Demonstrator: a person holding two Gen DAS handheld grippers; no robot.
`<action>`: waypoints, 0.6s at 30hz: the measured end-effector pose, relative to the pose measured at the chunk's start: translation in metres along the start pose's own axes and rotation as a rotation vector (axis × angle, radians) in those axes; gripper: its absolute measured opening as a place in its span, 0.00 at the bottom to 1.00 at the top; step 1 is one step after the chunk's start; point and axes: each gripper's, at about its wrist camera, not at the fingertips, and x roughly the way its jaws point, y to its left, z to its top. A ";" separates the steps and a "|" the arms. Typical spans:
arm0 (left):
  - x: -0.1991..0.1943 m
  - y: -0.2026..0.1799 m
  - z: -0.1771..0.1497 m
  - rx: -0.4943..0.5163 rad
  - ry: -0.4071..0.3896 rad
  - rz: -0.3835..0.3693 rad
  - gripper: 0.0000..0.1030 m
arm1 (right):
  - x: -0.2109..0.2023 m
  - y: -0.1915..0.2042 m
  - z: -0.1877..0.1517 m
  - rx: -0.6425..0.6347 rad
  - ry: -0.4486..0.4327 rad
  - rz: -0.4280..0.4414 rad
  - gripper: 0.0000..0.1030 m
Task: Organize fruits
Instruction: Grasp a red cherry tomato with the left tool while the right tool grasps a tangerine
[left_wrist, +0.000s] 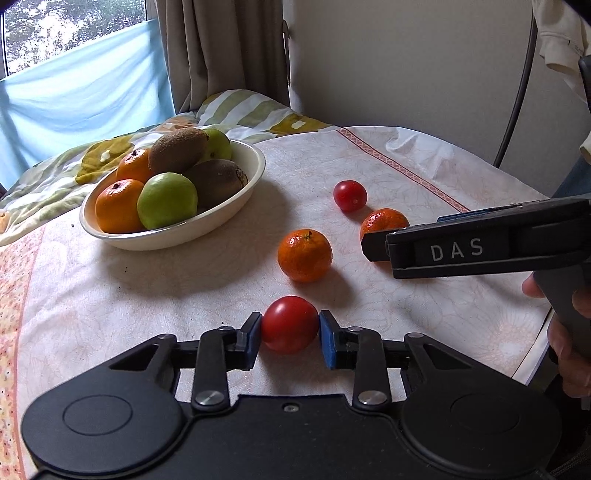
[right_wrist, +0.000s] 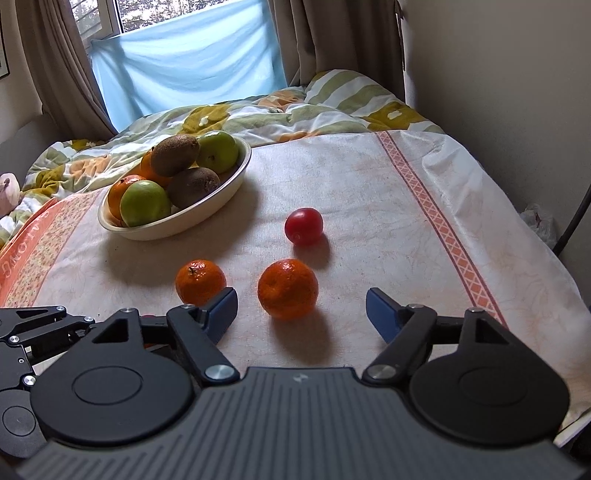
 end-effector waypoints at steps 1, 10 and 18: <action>-0.001 0.001 0.000 -0.003 0.002 -0.001 0.35 | 0.001 0.001 0.000 -0.006 0.000 0.000 0.86; -0.007 0.002 -0.002 -0.030 0.006 0.003 0.35 | 0.010 0.005 0.001 -0.031 0.016 -0.003 0.73; -0.015 0.004 -0.005 -0.058 0.001 0.000 0.35 | 0.015 0.008 0.002 -0.047 0.036 -0.021 0.64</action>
